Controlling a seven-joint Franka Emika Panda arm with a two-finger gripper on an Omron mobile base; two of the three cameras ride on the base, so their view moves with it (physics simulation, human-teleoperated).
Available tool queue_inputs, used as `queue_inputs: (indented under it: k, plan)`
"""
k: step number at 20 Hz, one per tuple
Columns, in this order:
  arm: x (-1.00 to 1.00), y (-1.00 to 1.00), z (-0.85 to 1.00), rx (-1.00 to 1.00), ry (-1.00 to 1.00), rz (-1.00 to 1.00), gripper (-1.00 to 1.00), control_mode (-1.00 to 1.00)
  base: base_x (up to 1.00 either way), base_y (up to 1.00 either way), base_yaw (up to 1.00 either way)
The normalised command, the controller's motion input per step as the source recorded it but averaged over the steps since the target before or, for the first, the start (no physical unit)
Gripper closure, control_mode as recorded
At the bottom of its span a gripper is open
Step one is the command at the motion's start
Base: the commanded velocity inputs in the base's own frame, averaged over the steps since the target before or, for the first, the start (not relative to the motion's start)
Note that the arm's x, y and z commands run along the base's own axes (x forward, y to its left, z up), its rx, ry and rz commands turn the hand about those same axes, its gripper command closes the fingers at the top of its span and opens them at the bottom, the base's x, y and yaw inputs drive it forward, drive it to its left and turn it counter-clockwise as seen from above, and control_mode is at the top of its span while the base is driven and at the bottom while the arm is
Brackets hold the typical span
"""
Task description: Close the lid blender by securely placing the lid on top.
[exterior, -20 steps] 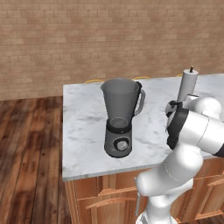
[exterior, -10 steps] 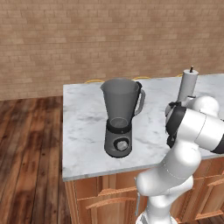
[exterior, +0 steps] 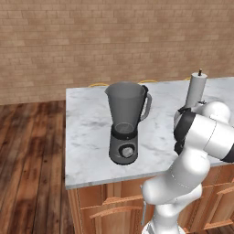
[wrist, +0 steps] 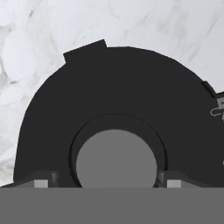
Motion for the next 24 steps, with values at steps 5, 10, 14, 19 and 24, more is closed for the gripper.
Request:
queue_inputs:
  k: [5,10,14,19,24]
  plan:
    - [0.00,0.12,-0.27,0.00,0.00,0.01,1.00,-1.00,0.00,0.00,0.00]
    - [0.00,0.07,-0.05,0.00,-0.02,0.01,1.00,-1.00,0.00,0.00,0.00]
    - [0.00,0.07,0.13,0.00,-0.04,0.00,1.00,-1.00,0.00,0.00,0.00]
    - [-0.17,0.01,0.68,-0.02,-0.05,0.00,1.00,-1.00,0.00,0.00,0.00]
    - [-0.26,0.13,0.98,-0.09,-0.12,0.00,1.00,-1.00,0.00,0.00,0.00]
